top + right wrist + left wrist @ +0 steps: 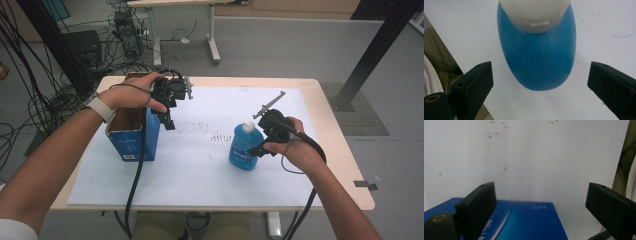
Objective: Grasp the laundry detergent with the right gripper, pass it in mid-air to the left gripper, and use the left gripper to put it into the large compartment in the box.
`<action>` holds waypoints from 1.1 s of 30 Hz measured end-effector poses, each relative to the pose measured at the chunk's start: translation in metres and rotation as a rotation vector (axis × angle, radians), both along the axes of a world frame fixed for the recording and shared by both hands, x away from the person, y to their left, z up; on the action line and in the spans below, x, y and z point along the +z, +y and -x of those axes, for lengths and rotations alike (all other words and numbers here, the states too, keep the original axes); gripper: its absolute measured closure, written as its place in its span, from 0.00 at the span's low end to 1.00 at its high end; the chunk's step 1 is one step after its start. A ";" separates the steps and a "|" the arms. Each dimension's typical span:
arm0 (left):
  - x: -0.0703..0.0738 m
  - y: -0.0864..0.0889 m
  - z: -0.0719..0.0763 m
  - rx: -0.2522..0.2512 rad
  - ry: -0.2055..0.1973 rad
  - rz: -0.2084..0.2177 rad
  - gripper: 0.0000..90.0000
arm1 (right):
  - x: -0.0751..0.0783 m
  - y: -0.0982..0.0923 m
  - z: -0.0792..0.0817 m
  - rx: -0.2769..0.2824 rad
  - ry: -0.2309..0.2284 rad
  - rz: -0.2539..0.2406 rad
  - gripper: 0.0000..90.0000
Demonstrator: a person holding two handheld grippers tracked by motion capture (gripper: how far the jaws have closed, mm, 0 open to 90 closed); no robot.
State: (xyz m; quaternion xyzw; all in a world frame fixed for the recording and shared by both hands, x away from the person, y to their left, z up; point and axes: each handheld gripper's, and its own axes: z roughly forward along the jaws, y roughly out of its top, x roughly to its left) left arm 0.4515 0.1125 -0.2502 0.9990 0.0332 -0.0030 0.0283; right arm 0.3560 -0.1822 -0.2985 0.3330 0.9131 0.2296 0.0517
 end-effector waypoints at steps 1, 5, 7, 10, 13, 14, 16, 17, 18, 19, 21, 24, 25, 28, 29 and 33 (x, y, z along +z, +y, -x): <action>0.000 0.000 0.000 0.001 -0.001 0.002 0.11 | 0.000 0.000 0.000 -0.002 -0.003 -0.004 0.07; -0.001 0.000 0.000 0.001 -0.001 0.003 0.11 | -0.002 0.000 0.001 0.001 -0.009 -0.008 0.07; -0.001 0.000 0.001 0.002 -0.001 0.005 0.11 | -0.002 -0.001 0.001 -0.001 -0.012 -0.009 0.07; -0.001 0.000 0.000 0.002 0.000 0.004 0.11 | -0.003 -0.001 0.001 -0.003 -0.019 -0.015 0.07; -0.002 0.000 0.000 0.002 0.000 0.004 0.11 | -0.004 -0.001 0.001 -0.005 -0.024 -0.025 0.07; -0.002 0.000 0.000 0.001 0.001 0.005 0.11 | -0.005 -0.001 0.002 -0.004 -0.025 -0.025 0.07; -0.002 0.000 0.000 0.000 0.002 0.003 0.11 | -0.005 -0.001 0.002 -0.004 -0.029 -0.029 0.07; -0.002 0.000 0.000 -0.001 0.002 0.003 0.11 | -0.006 -0.001 0.002 -0.006 -0.036 -0.033 0.07; -0.002 0.000 0.000 0.000 0.002 0.004 0.11 | -0.006 -0.002 0.002 -0.008 -0.036 -0.039 0.07; -0.002 0.000 0.000 0.000 0.001 0.004 0.11 | -0.007 -0.002 0.002 -0.006 -0.038 -0.040 0.07; -0.002 0.000 0.000 0.000 0.002 0.005 0.11 | -0.008 -0.002 0.002 -0.007 -0.042 -0.042 0.07; -0.003 0.000 0.000 0.002 0.002 0.007 0.11 | -0.009 -0.002 0.003 -0.008 -0.050 -0.048 0.07; -0.003 0.001 0.000 0.003 0.002 0.008 0.11 | -0.009 -0.002 0.003 -0.008 -0.051 -0.052 0.07; -0.003 0.000 0.000 0.002 0.002 0.006 0.11 | -0.009 -0.003 0.003 -0.009 -0.058 -0.055 0.08; -0.003 0.000 0.000 0.002 0.002 0.007 0.11 | -0.009 -0.003 0.003 -0.009 -0.059 -0.057 0.07; -0.003 0.000 0.000 0.001 0.002 0.007 0.11 | -0.010 -0.003 0.004 -0.013 -0.066 -0.068 0.08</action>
